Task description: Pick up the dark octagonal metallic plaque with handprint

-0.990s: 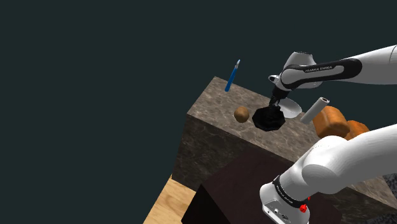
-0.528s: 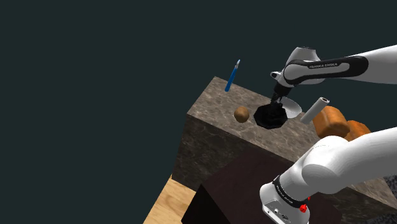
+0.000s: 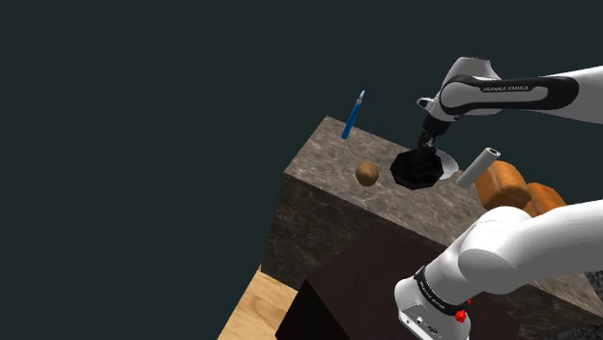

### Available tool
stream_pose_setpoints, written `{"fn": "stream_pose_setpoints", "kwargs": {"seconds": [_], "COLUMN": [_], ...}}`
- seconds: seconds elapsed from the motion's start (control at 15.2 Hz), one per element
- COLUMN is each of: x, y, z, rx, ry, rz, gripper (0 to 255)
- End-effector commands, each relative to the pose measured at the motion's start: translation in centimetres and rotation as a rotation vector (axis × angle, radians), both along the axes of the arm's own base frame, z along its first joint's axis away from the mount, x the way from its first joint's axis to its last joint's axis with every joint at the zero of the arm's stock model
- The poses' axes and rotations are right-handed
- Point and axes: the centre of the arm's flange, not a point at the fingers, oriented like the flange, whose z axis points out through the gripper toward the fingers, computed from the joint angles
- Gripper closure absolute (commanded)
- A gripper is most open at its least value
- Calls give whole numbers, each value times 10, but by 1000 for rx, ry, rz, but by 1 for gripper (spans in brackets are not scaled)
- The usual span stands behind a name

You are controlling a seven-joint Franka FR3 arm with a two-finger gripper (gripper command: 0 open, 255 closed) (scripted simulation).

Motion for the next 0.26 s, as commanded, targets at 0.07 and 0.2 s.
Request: {"fn": "stream_pose_setpoints", "kwargs": {"seconds": [0.07, 0.2], "x": [0, 0], "y": [-1, -1], "z": [16, 17], "rx": [0, 0], "ry": [0, 0], "rz": [0, 0], "gripper": [255, 255]}}
